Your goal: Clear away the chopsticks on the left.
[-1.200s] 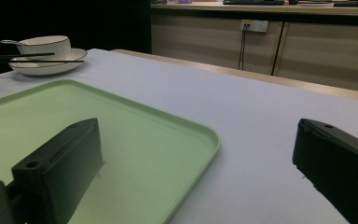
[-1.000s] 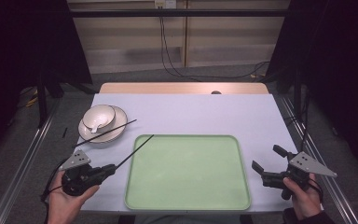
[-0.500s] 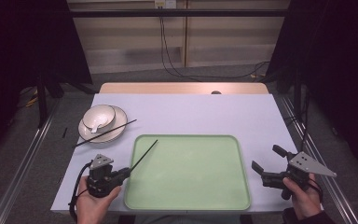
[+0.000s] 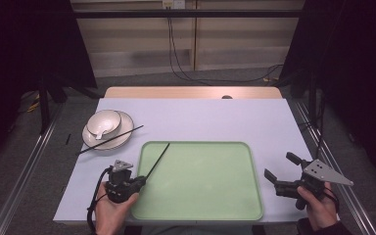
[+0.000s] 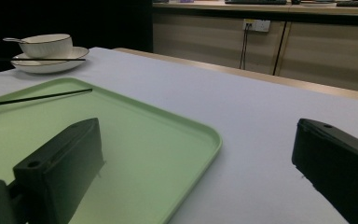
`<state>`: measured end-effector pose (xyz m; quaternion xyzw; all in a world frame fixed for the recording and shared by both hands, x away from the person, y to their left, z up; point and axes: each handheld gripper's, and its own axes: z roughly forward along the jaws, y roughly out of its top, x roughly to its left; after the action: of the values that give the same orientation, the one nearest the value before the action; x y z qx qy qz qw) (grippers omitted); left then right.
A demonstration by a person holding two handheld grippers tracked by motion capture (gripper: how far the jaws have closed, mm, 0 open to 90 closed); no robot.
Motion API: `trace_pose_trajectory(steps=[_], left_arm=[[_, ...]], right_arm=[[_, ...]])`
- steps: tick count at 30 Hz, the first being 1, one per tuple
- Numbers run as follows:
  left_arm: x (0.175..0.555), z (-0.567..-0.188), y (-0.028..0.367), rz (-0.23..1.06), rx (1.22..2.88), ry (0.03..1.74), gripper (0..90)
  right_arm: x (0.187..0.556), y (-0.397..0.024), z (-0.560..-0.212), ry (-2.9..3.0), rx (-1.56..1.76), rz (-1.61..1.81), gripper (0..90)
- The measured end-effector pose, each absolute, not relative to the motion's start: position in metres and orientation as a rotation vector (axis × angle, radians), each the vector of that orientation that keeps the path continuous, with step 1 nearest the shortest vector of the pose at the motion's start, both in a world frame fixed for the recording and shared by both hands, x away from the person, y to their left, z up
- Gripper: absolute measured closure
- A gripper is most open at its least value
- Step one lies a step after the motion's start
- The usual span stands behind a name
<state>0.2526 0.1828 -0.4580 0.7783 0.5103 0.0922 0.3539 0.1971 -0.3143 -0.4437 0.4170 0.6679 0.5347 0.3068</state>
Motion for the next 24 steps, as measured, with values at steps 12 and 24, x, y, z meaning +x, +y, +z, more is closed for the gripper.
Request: trace_pose_trajectory(steps=[12,24], left_arm=[[0.253,-0.466,0.181,0.186,2.03,1.318,85.7],[0.251,-0.453,0.194,0.281,1.919,1.169,55.7]], right_arm=[[0.197,-0.314,-0.444,1.764,1.102,1.411,1.5],[0.197,-0.314,-0.444,1.767,1.108,1.418,1.4]])
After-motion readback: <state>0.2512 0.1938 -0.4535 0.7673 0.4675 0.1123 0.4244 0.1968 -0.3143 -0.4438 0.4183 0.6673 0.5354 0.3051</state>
